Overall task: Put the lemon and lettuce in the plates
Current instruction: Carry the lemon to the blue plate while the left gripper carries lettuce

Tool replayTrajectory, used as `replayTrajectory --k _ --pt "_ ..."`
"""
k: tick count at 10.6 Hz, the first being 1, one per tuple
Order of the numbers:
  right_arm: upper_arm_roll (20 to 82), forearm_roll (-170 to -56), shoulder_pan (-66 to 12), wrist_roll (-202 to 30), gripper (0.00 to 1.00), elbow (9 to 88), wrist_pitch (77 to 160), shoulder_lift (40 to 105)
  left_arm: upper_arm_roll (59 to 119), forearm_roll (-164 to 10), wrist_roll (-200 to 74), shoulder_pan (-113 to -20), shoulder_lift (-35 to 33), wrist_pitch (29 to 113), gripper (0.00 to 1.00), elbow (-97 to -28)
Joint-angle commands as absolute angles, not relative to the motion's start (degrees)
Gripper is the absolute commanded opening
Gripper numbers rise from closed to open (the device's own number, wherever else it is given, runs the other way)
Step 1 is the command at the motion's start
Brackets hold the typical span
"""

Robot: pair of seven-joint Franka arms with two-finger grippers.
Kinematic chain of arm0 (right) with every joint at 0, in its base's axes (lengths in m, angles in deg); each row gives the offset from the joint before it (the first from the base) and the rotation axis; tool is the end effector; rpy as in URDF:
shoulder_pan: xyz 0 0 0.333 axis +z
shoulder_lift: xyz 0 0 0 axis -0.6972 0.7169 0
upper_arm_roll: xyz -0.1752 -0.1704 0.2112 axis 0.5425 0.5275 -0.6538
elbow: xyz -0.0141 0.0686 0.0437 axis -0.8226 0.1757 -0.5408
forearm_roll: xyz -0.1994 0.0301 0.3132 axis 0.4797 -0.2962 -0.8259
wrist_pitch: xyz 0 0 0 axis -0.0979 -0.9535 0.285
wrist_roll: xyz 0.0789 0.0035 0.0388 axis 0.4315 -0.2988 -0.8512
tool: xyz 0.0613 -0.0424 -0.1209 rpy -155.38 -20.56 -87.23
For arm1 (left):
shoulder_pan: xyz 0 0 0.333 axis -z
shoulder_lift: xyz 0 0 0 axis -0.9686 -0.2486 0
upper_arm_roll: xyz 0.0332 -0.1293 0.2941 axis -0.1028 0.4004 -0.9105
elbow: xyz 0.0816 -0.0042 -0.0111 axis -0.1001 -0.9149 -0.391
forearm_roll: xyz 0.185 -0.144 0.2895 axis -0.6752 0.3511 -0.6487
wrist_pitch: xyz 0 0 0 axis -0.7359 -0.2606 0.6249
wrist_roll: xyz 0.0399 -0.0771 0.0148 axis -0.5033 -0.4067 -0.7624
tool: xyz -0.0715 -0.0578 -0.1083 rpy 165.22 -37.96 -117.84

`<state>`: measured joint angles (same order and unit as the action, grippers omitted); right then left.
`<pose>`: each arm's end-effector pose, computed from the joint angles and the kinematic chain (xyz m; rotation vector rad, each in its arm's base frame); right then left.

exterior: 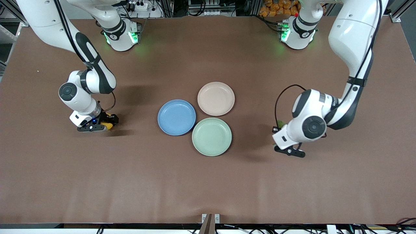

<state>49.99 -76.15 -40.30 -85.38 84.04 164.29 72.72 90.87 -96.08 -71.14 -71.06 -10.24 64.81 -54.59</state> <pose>0.5171 -0.0065 0.1567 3.1052 0.1176 0.0992 0.6035 -0.2280 0.2620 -3.0719 0.3410 0.3490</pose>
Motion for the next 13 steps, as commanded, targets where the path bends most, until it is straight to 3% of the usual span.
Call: replayTrajectory --k 1,4,8,13 --pt "48.6 -77.3 -41.2 -86.0 0.2 83.9 163.9 72.5 96.4 -96.4 -80.9 -71.3 -7.3 61.3 0.0 -56.9" --pt "46.9 -77.3 -41.2 -86.0 0.14 81.9 160.9 70.4 102.7 -96.4 -90.8 -71.5 -6.1 62.0 0.0 -60.8" --pt "40.5 -77.3 -41.1 -79.9 0.14 76.6 155.1 69.6 108.8 -96.5 -100.1 -71.2 -1.7 72.6 0.0 -72.3" --pt "31.3 -77.2 -39.4 -68.0 0.15 74.3 155.2 70.0 109.1 -96.8 -107.0 -64.0 -5.5 76.5 0.0 -71.9"
